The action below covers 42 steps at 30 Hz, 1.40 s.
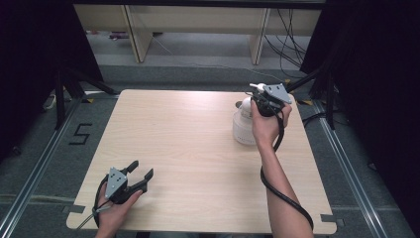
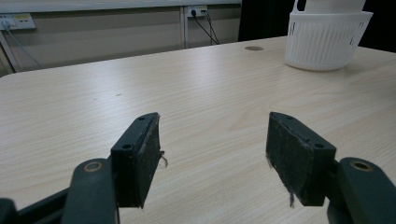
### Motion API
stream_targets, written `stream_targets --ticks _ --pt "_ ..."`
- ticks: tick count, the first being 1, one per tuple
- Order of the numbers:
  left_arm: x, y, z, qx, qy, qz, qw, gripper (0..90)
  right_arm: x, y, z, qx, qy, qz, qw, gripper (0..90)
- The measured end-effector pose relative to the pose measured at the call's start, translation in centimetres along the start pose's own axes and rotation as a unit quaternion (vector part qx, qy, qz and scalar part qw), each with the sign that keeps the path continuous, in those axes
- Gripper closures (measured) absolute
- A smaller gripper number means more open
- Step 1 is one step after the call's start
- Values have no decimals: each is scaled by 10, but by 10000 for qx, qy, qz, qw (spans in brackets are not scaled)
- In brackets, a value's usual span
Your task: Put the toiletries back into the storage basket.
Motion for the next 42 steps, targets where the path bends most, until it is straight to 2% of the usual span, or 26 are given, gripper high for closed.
stream_targets --ticks 3,4,6,9,10,18,23,27,28,31,32,34,35,36,42 --pt "0 0 0 2 0 -2 10000 349 0 0 1 -20 -24 85 10000 596" --pt "0 0 0 4 -1 -3 10000 349 0 -1 1 15 -31 -35 10000 596" --pt "0 0 0 3 -2 -8 10000 349 0 -1 2 11 -34 -39 10000 595" --pt "0 1 0 4 -2 -8 10000 349 0 1 2 -30 -27 97 9999 594" --pt "0 1 0 3 -6 -10 10000 349 0 0 2 -19 -51 24 10000 593" --pt "0 1 0 1 -13 -15 10000 349 -1 1 2 -34 -46 131 9999 575" --pt "0 1 0 0 -7 -7 10000 349 -1 -1 3 -70 -149 34 9999 498" --pt "0 1 0 0 -12 -10 10000 349 0 1 3 -55 -85 94 9999 413" --pt "0 1 0 -2 -17 -12 10000 349 0 1 3 -50 -95 7 9999 390" --pt "0 1 0 1 -16 0 10000 348 -1 1 4 -44 4 36 10000 348" --pt "0 1 0 -2 -19 -6 10000 348 0 0 5 -49 -36 -52 10000 335" --pt "0 1 0 -3 -16 -1 10000 348 0 2 6 -88 -20 130 9999 317" --pt "0 1 0 -3 -16 -2 10000 348 0 1 7 -59 -45 57 10000 310" --pt "0 1 0 -3 -15 -3 10000 348 0 2 8 -78 -35 122 9999 304" --pt "0 1 0 -2 -16 -2 10000 348 0 3 15 -131 -129 25 9998 279"
Point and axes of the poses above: each handheld gripper's, and its own axes: z roughly backward along the jaws, x roughly out of its underside, y roughly to its right, the point moved 4 cm from there along -z, roughly forward along the jaws, and after that the axes turned 2 degrees about -x, right-handed, at the moved point
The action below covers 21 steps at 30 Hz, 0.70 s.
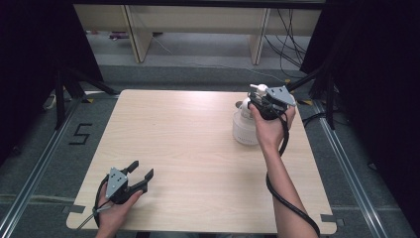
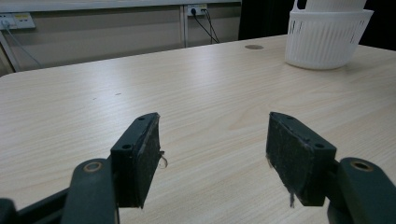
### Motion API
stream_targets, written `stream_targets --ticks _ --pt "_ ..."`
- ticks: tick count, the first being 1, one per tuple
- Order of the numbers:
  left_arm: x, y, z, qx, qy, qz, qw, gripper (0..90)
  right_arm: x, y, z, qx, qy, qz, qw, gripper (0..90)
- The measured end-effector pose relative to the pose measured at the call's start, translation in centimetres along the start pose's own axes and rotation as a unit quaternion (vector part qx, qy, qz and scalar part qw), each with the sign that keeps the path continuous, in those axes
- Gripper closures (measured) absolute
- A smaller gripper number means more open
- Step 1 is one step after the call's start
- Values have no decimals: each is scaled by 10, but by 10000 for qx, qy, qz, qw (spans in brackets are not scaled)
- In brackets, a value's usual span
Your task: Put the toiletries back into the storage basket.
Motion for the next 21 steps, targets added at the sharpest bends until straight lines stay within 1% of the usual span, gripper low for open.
stream_targets --ticks 1,2,3,5,6,7,8,9,10,11,12,13,15,16,18,19,20,21 --pt "0 0 0 1 3 1 10000 348 0 2 2 17 -18 64 10000 277" --pt "0 0 0 0 3 0 10000 348 1 2 3 17 -46 15 10000 275" --pt "0 0 0 -2 3 1 10000 348 1 3 4 -15 -39 75 10000 273" --pt "0 0 0 0 9 4 10000 347 4 5 8 -31 -120 59 9999 266" --pt "0 0 0 1 10 7 10000 348 5 6 9 -33 -97 87 9999 265" --pt "0 0 0 0 10 4 10000 347 7 5 12 -63 -163 -16 9998 262" --pt "0 0 0 1 8 4 10000 348 10 7 17 -73 -231 -4 9997 260" --pt "0 0 0 -1 6 4 10000 347 12 9 18 -106 -194 124 9997 260" --pt "0 0 0 -1 4 1 10000 347 15 9 21 -87 -228 20 9997 259" --pt "0 0 0 -5 2 -2 10000 347 19 12 24 -119 -282 147 9994 258" --pt "0 0 0 -9 -6 -10 10000 347 22 13 26 -130 -258 93 9995 258" --pt "0 0 0 -12 -5 -9 10000 347 26 15 30 -175 -283 88 9994 258" --pt "0 0 0 -16 -14 -21 10000 347 32 19 35 -166 -297 31 9994 259" --pt "0 0 0 -18 -14 -20 10000 347 35 22 38 -156 -323 55 9993 259" --pt "0 0 0 -22 -14 -14 10000 348 42 24 44 -217 -354 50 9991 261" --pt "0 0 0 -24 -13 -7 10000 347 46 24 48 -214 -392 -37 9990 262" --pt "0 0 0 -25 -11 -7 10000 347 48 26 51 -247 -460 -2 9986 262" --pt "0 0 0 -27 -9 -5 10000 347 52 27 54 -250 -430 33 9988 262"
Point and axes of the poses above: each handheld gripper's, and its own axes: z roughly backward along the jaws, x roughly out of its underside, y roughly to its right, the point moved 4 cm from there along -z, roughly forward along the jaws, and after that the axes turned 2 degrees about -x, right-handed, at the moved point
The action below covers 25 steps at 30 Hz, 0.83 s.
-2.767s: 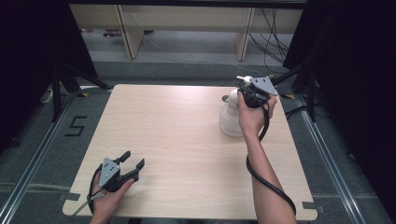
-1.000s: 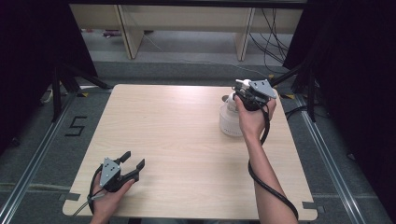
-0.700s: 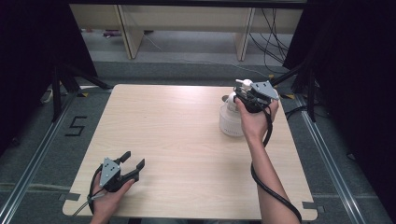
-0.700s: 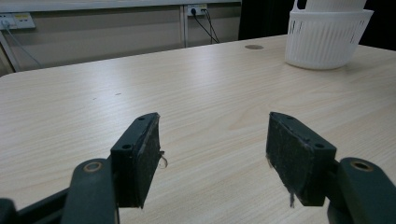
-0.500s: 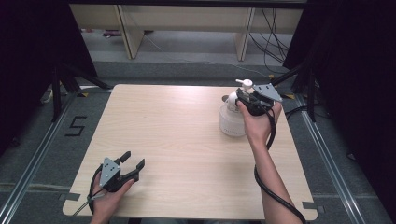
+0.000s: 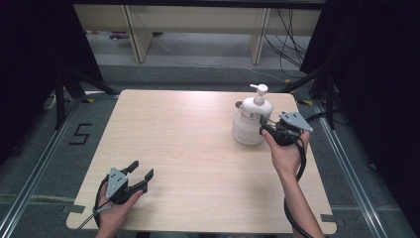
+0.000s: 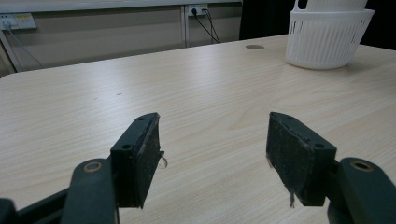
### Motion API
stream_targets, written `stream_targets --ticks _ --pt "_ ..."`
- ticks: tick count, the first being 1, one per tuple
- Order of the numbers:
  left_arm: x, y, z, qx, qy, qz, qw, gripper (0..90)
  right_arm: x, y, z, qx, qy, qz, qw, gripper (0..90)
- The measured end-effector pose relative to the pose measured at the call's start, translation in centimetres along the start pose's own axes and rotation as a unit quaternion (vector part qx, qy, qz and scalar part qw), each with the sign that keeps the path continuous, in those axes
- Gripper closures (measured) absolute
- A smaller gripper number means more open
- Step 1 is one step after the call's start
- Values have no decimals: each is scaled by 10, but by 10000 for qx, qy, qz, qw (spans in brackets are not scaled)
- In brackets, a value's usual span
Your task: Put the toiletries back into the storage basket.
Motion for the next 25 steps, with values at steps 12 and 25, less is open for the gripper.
stream_targets --ticks 12,25 --pt "0 1 -1 28 49 -22 10000 347 63 18 32 -165 -240 -17 9996 299" --pt "0 0 -1 7 -29 -7 10000 347 129 9 51 -590 -423 -257 9970 345"
Point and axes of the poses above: each handheld gripper's, and its own axes: z roughly backward along the jaws, x roughly out of its underside, y roughly to its right, the point moved 4 cm from there along -z, roughly forward along the jaws, and after that the axes turned 2 degrees about -x, right-handed, at the moved point
